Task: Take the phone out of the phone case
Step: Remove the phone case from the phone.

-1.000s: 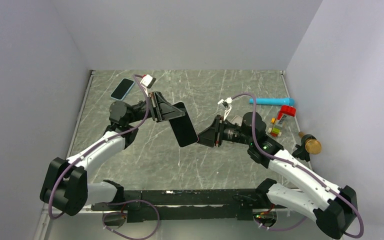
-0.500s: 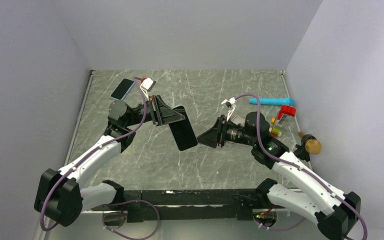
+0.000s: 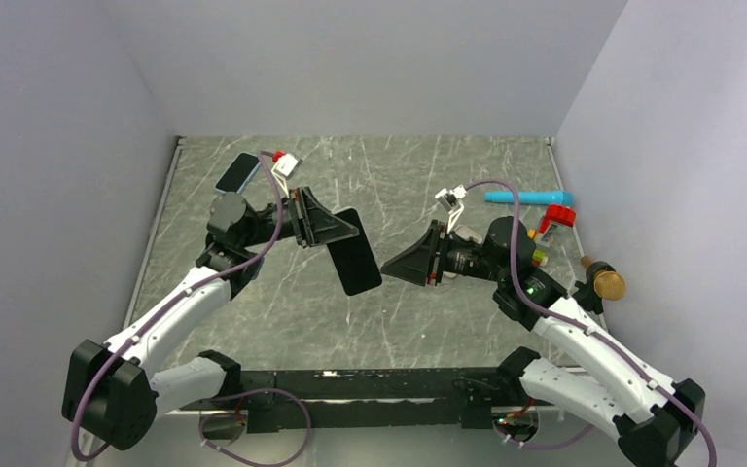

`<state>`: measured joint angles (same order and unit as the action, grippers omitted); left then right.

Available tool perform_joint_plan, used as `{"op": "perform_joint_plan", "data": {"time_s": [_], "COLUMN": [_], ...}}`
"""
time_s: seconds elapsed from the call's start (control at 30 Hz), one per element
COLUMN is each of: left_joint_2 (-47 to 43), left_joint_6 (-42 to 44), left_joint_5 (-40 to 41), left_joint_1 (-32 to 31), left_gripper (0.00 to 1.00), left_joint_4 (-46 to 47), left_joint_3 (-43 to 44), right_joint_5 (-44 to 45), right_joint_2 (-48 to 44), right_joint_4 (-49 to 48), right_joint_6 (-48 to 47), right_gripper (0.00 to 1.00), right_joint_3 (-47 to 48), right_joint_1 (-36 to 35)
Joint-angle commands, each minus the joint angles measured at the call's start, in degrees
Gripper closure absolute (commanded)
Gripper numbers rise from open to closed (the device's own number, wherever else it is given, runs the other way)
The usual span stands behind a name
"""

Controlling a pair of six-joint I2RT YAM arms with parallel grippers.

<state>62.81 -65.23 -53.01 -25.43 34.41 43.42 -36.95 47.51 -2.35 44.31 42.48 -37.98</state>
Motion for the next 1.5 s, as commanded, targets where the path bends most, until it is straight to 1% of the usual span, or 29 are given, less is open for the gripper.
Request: {"op": "perform_joint_plan", "data": {"time_s": [0.0, 0.13, 0.23, 0.3, 0.37, 0.5, 0.53, 0.63, 0.73, 0.8, 0.87, 0.9, 1.0, 1.07, 1.13, 1.17, 1.23, 1.27, 1.3, 1.33, 1.37, 1.4, 1.43, 1.47], "left_joint_2": [-0.3, -0.5, -0.3, 0.0, 0.8, 2.8, 3.2, 3.3, 3.3, 3.2, 3.1, 2.9, 2.8, 3.0, 3.2, 3.3, 3.6, 3.4, 2.8, 1.7, -0.2, -2.4, -5.1, -7.3], "left_joint_6": [-1.1, -0.9, -1.6, -2.7, -4.1, -6.5, -6.1, -2.7, 1.9, 3.2, 3.2, 3.2, 4.5, 5.5, 5.3, 4.8, 4.0, 4.1, 4.8, 6.9, 9.4, 12.2, 15.3, 17.5], "left_joint_5": [0.4, 0.7, 0.2, -0.7, -2.2, -5.8, -7.0, -8.5, -9.8, -10.1, -10.0, -9.6, -9.2, -9.2, -9.1, -9.1, -9.0, -8.7, -7.8, -5.5, -2.8, 0.5, 4.1, 7.6], "left_joint_1": [-0.2, -0.2, -0.2, -0.2, -0.2, -0.2, -0.2, -0.6, -1.8, -2.5, -3.0, -3.1, -3.3, -3.4, -3.5, -3.5, -3.5, -3.3, -3.0, -2.5, -2.2, -2.0, -2.0, -2.0], "left_gripper": [1.00, 1.00, 1.00, 1.00, 1.00, 1.00, 1.00, 1.00, 1.00, 1.00, 1.00, 1.00, 1.00, 1.00, 1.00, 1.00, 1.00, 0.95, 0.83, 0.65, 0.40, 0.20, 0.11, 0.07], "left_joint_4": [4.2, 4.1, 4.7, 6.8, 8.8, 12.9, 12.5, 8.9, 2.3, 0.9, 0.6, 0.4, -1.5, -3.5, -3.2, -2.5, -2.1, -2.7, -4.3, -6.5, -9.8, -14.4, -19.8, -24.1], "left_joint_3": [2.2, 1.8, 1.6, 1.4, 1.7, 2.6, 3.1, 4.2, 5.7, 5.8, 5.8, 5.7, 6.2, 6.8, 6.9, 7.0, 7.2, 7.3, 7.3, 7.1, 6.7, 6.5, 6.3, 6.1], "right_joint_5": [-3.3, -3.4, -2.8, 0.8, 3.7, 1.6, 0.7, -0.2, -0.7, -0.7, -2.6, -4.4, -7.6, -8.7, -9.4, -9.8, -11.2, -11.3, -10.5, -9.3, -7.9, -6.0, -4.5, -3.3], "right_joint_2": [1.1, 1.3, 2.0, 1.3, 0.3, -0.1, -0.2, 0.8, 4.1, 6.9, 9.8, 11.3, 13.8, 15.0, 16.1, 16.8, 17.9, 17.9, 17.5, 16.9, 16.2, 15.3, 14.8, 14.2], "right_joint_4": [-6.1, -8.3, -7.0, -3.4, -0.2, 0.9, -0.4, -4.4, -6.6, -7.0, -8.7, -11.2, -17.2, -19.5, -21.7, -23.3, -27.8, -30.1, -31.4, -31.8, -31.9, -31.0, -30.3, -29.8], "right_joint_6": [1.7, 2.6, 1.8, 0.1, -1.0, -2.6, -2.2, -1.1, -0.6, -0.5, -0.1, 0.7, 3.3, 4.2, 5.4, 6.3, 8.8, 10.1, 11.1, 11.7, 12.1, 12.8, 13.7, 14.7], "right_gripper": [0.70, 0.71, 0.71, 0.65, 0.62, 0.62, 0.60, 0.49, 0.48, 0.52, 0.63, 0.65, 0.66, 0.67, 0.70, 0.76, 0.96, 1.00, 1.00, 1.00, 1.00, 1.00, 1.00, 1.00], "right_joint_3": [0.3, -0.5, -0.5, -0.2, 0.0, 0.4, 0.3, 0.5, 2.7, 4.9, 6.5, 6.8, 6.6, 6.2, 5.6, 5.3, 3.9, 3.0, 2.2, 1.5, 1.1, 0.7, 0.6, 0.2], "right_joint_1": [-0.4, -0.4, -0.5, -0.5, -0.4, -0.3, -0.3, -0.2, -0.2, -0.3, -0.2, -0.2, -0.4, -0.4, -0.4, -0.4, -0.4, -0.4, -0.1, 0.2, 0.7, 1.6, 2.6, 3.6]}}
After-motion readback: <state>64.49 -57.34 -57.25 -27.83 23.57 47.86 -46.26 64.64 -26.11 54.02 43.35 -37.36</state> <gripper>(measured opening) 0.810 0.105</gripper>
